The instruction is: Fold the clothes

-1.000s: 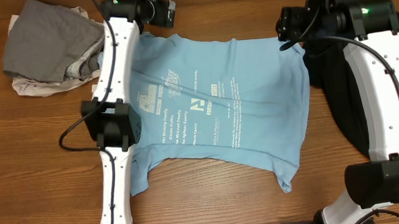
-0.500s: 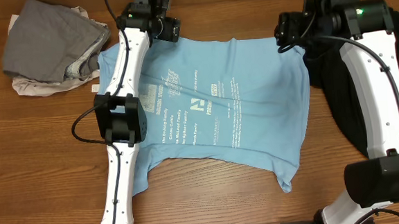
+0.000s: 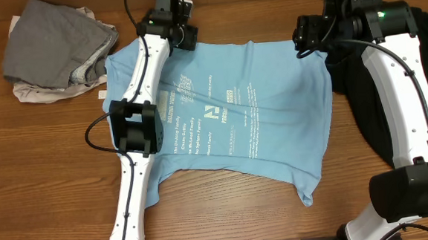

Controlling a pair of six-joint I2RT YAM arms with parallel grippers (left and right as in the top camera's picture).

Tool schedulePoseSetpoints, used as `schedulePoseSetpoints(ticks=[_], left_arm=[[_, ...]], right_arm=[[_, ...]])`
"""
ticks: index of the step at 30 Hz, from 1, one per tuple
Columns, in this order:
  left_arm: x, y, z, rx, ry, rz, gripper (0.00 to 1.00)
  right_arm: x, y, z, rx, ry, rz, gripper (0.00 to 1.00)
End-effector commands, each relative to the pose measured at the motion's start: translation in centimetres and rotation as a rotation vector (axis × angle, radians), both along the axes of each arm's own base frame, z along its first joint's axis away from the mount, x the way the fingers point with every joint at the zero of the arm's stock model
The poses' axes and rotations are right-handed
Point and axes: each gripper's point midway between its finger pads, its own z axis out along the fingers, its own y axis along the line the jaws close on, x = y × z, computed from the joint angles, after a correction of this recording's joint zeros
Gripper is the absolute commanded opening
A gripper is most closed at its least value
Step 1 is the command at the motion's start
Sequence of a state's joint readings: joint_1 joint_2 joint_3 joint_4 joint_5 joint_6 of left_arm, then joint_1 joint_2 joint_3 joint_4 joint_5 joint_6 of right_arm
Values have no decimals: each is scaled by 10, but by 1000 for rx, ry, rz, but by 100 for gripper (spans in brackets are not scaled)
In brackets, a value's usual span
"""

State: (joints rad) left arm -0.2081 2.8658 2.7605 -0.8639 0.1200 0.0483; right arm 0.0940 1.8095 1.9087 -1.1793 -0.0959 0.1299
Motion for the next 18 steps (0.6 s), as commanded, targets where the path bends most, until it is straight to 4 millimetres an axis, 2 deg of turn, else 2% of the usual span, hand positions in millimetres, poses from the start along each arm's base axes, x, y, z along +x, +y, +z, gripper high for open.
schedulePoseSetpoints(ticks=[1,5,7,8,14,18], left_arm=[[4,2,0,18,-15,24,45],[9,11,15,56,-49,57,35],[10,13,34,62,-70,66,9],[9,13,44,58,-80,67,4],[-1,16,85,45,-94,81,4],[-20,19,105,21,-51,122,4]], right_arm=[[1,-2,-2,-16,-2,1,78],[3,-2,-1,-17,-13,0,79],[4,-2,0,-17,-20,0,79],[5,-1,0,-17,-21,0,79],[4,-1,0,-17,-20,0,79],[4,-1,0,-17,-19,0,79]])
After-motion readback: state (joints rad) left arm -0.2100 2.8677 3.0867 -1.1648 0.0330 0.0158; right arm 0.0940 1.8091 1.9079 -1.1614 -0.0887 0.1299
